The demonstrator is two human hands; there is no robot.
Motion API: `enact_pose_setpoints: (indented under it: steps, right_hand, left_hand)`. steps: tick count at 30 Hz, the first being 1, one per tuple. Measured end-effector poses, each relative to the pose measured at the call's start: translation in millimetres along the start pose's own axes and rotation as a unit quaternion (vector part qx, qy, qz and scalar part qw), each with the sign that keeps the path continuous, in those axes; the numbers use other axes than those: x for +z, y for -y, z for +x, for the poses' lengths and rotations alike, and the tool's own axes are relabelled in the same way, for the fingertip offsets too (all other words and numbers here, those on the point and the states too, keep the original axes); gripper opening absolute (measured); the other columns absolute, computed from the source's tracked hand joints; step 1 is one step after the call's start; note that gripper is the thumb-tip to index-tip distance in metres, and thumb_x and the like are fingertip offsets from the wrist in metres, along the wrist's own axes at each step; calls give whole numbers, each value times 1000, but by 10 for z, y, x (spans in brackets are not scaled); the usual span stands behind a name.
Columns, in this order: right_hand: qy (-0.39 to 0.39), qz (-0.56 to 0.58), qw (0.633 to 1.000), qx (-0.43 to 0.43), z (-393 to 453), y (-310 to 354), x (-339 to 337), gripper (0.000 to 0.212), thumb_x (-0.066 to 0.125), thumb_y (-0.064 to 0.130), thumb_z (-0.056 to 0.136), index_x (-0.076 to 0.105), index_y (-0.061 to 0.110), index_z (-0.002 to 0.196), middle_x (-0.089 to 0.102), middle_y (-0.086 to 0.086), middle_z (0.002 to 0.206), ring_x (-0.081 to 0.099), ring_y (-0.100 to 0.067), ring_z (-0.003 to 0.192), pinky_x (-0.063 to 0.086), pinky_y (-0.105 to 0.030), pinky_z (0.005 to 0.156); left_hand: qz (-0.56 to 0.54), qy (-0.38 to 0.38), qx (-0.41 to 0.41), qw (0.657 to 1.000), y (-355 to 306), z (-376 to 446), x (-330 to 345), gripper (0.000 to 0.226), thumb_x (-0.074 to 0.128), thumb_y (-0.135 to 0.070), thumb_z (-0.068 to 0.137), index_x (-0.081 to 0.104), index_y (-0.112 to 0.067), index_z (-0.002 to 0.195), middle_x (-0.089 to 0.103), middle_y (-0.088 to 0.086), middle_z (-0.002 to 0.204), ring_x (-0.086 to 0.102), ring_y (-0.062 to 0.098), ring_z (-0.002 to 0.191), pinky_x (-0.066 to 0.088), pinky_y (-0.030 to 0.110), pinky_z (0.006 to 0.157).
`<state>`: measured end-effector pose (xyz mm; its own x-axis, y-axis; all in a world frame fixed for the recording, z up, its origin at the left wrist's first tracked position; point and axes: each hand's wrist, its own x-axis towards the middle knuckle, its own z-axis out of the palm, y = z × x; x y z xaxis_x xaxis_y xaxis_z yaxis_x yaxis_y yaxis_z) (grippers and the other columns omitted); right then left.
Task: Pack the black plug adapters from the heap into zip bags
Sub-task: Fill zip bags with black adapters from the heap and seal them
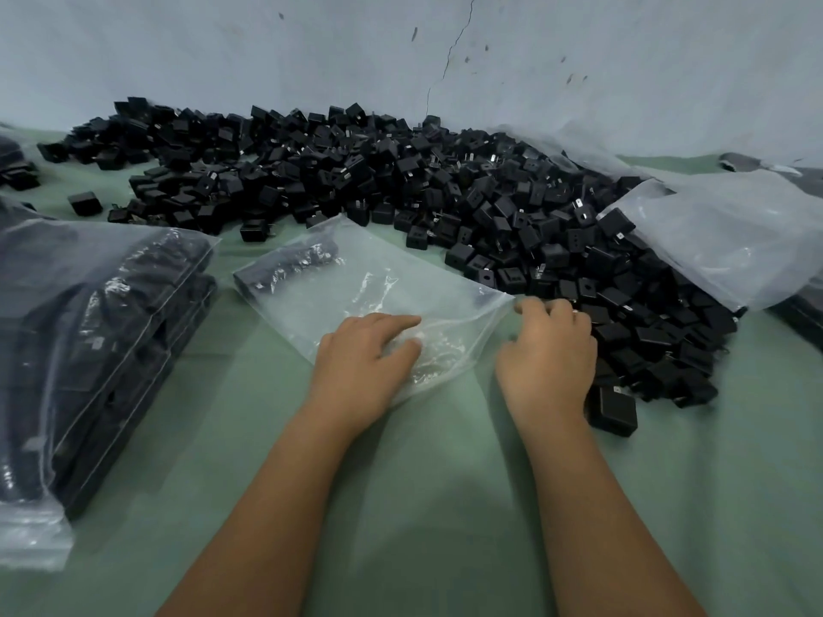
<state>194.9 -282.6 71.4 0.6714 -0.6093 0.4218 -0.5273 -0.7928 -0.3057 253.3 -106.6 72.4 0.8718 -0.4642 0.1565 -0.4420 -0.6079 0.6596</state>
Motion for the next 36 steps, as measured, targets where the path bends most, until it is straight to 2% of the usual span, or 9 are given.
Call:
enact_pose_setpoints:
  steps: [5,8,11,17,23,25,28,32,36]
  right_hand:
    - [-93,402,903,-123,-36,160,-37,43,72,13,74,51,22,111,44,13,109,55,-5,100,48,-19,85]
    - [-5,419,894,-162,-111,236,17,30,75,21,70,51,23,89,48,14,96,58,-8,90,54,-31,79]
    - [80,360,905,-211,-148,248,95,18,78,23,69,62,21,78,50,15,90,57,-6,83,52,-29,76]
    - [29,221,941,-253,-120,233,95,11,81,24,69,74,24,78,43,9,79,44,-12,81,44,-29,68]
    - [86,268,941,-185,-96,185,113,15,71,10,77,68,25,79,52,16,91,50,-2,83,38,-6,69]
    - [96,287,936,-180,-90,177,113,20,66,3,79,69,22,83,50,19,97,50,-2,89,37,-3,75]
    - [74,285,938,-185,-109,180,106,21,66,3,79,71,20,88,47,13,97,51,-8,94,45,-19,78]
    - [73,212,949,-222,-125,194,70,15,63,10,79,71,20,86,55,8,87,49,-14,88,46,-31,76]
    - [89,167,948,-258,-115,186,41,20,58,7,80,73,16,90,62,5,87,52,-17,89,40,-30,86]
  left_hand:
    - [-55,-39,-21,997,21,21,31,55,36,-47,85,65,-27,128,69,-8,117,57,16,114,41,38,103]
    - [-96,-52,-22,994,42,27,49,39,36,-43,88,70,-26,94,70,-5,84,61,19,87,48,42,84]
    - [-157,-88,-47,983,51,19,70,33,37,-41,87,53,-18,69,54,-3,61,47,11,60,43,44,67]
    - [-199,-128,-30,971,22,2,48,22,39,-40,87,55,-27,80,50,-10,79,46,-12,62,36,5,61]
    - [-213,-136,-40,967,-36,-34,28,25,39,-41,87,59,-29,80,52,-10,80,51,15,63,49,39,70]
    - [-220,-137,-44,965,-34,-34,20,28,39,-39,90,65,-34,79,55,-17,75,55,12,70,50,35,73]
    - [-212,-143,-44,966,-1,-16,43,30,44,-28,100,69,-32,117,57,-31,101,54,1,104,46,23,90]
    - [-175,-140,-24,974,18,-11,55,33,44,-23,102,62,-25,129,55,-22,117,43,-7,113,28,3,92]
    - [-116,-93,26,989,32,-7,60,40,50,-28,100,52,-25,140,50,-14,140,36,-1,131,23,12,108]
